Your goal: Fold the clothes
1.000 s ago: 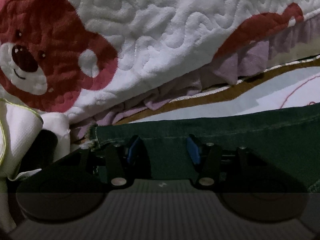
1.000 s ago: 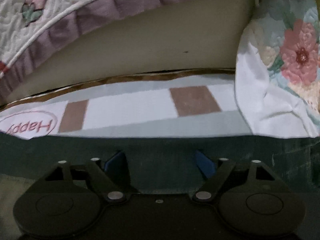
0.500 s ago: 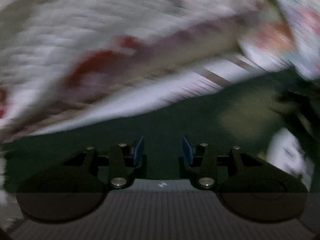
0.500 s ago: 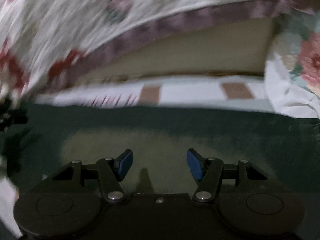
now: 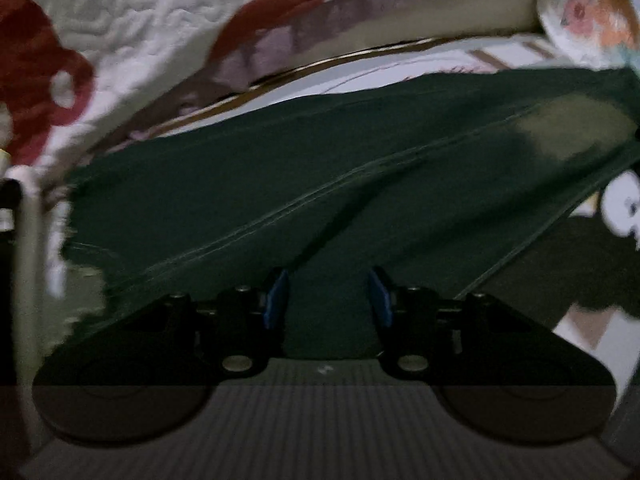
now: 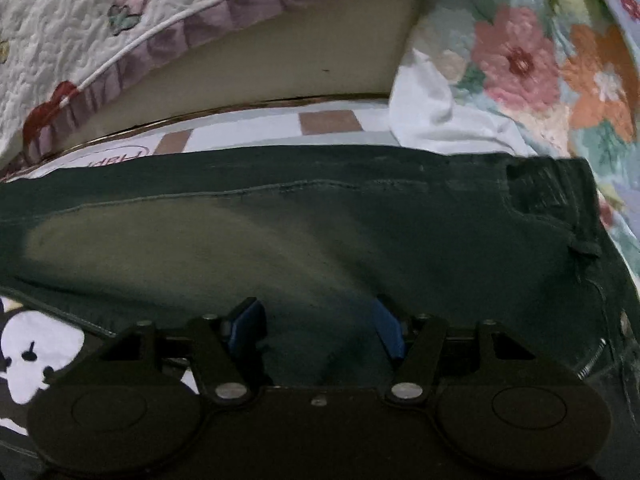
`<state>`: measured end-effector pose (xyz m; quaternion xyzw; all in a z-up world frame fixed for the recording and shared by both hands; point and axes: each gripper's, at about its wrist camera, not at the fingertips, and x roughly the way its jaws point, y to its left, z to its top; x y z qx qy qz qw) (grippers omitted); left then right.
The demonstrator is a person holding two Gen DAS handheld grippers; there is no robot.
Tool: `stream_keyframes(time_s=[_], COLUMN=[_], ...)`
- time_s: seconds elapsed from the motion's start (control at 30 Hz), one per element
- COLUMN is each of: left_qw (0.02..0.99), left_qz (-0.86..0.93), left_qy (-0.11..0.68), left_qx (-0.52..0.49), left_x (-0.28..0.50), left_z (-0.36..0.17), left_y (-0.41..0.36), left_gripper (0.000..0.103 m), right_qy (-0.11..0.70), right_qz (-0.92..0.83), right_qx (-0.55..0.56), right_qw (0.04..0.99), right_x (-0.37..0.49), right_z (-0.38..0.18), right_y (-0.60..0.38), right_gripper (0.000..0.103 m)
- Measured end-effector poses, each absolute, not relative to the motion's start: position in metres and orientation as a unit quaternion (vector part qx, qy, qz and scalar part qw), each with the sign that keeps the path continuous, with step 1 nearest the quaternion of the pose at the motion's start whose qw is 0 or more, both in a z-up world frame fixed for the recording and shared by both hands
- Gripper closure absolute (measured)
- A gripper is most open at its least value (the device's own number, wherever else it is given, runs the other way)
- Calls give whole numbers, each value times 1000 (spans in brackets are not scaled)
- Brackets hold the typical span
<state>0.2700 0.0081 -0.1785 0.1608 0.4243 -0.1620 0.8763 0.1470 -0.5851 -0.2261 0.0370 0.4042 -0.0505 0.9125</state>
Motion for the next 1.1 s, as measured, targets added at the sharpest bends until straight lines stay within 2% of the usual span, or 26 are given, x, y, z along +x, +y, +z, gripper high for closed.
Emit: stream_keyframes(time_s=[0.13, 0.4, 0.57, 0.7, 0.83, 1.0, 1.1], left_qw=[864, 849, 857, 850, 827, 783, 768], left_qz=[-111, -79, -142, -204, -269, -374, -387], left_qy=[445, 506, 479, 462, 455, 482, 497], left_qx=[206, 128, 128, 151, 192, 122, 117], left_x=[260, 223, 172, 140, 104, 60, 36], left_z=[-174, -159, -141, -123, -115, -116, -120], left_y=[12, 60, 47, 6, -49, -88, -98], left_gripper=[54, 51, 51, 51, 51, 51, 51], right_qy=[400, 353, 355, 359, 363, 397, 404], right_qz=[-102, -68, -49, -18, 116, 276, 345], right_qx=[23, 83, 77, 70, 32, -74, -130], right_qw=[910, 929, 930, 930, 924, 872, 837], right_x=[138, 86, 58, 47, 35, 1, -37], right_z=[-217, -172, -168, -159, -141, -138, -146], right_y=[-584, -580, -590, -589, -535, -428, -379], right_gripper=[38, 35, 33, 34, 34, 34, 35])
